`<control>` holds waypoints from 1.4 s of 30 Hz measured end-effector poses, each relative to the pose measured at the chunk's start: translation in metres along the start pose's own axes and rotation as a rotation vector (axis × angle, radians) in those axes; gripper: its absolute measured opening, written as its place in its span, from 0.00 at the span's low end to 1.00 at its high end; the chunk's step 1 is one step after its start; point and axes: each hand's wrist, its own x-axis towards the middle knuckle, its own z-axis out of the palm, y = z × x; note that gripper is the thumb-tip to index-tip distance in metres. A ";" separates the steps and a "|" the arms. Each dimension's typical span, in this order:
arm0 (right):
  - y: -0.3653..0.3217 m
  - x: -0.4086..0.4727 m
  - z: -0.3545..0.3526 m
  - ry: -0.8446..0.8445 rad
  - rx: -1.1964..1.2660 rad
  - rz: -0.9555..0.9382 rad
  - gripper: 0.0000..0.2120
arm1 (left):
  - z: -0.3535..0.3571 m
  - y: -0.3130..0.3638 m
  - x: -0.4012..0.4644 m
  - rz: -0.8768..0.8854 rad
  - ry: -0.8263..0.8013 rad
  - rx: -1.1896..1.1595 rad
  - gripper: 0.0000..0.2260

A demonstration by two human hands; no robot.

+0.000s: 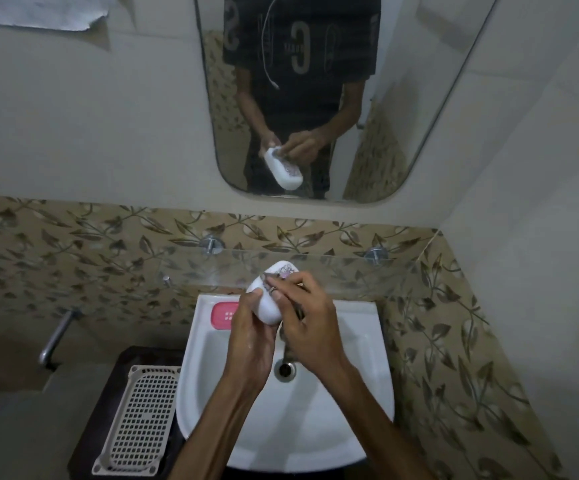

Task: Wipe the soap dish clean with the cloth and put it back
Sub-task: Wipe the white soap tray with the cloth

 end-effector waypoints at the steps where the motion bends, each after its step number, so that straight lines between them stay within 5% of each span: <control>1: 0.008 0.005 -0.002 0.004 -0.014 0.020 0.13 | 0.000 0.000 -0.001 -0.001 -0.014 0.020 0.20; 4: 0.031 0.024 -0.012 0.104 -0.011 0.286 0.13 | 0.007 -0.007 -0.008 -0.006 -0.063 0.121 0.21; 8: 0.007 -0.001 -0.003 -0.061 0.032 0.022 0.14 | 0.000 -0.005 -0.009 -0.004 -0.017 0.056 0.19; 12: 0.030 0.014 -0.011 0.042 0.035 0.252 0.15 | 0.010 -0.006 -0.013 -0.059 -0.013 0.087 0.17; 17: 0.003 -0.027 0.004 0.004 0.066 0.020 0.15 | 0.004 0.001 -0.010 -0.052 0.067 -0.101 0.19; 22: 0.007 -0.044 0.014 0.209 0.298 0.451 0.17 | 0.011 0.005 0.000 -0.113 0.153 -0.223 0.17; 29: 0.005 -0.024 0.005 0.355 0.963 0.907 0.12 | 0.012 0.008 -0.005 -0.225 -0.009 -0.105 0.20; 32: 0.011 -0.020 -0.009 0.270 0.930 0.834 0.11 | 0.006 0.024 -0.003 -0.326 -0.096 0.069 0.22; 38: 0.028 -0.022 -0.023 -0.016 0.382 0.407 0.14 | 0.007 0.040 0.001 -0.488 -0.109 0.178 0.16; 42: 0.026 -0.031 -0.019 0.073 0.305 0.421 0.13 | 0.000 0.026 0.000 -0.392 0.045 -0.014 0.14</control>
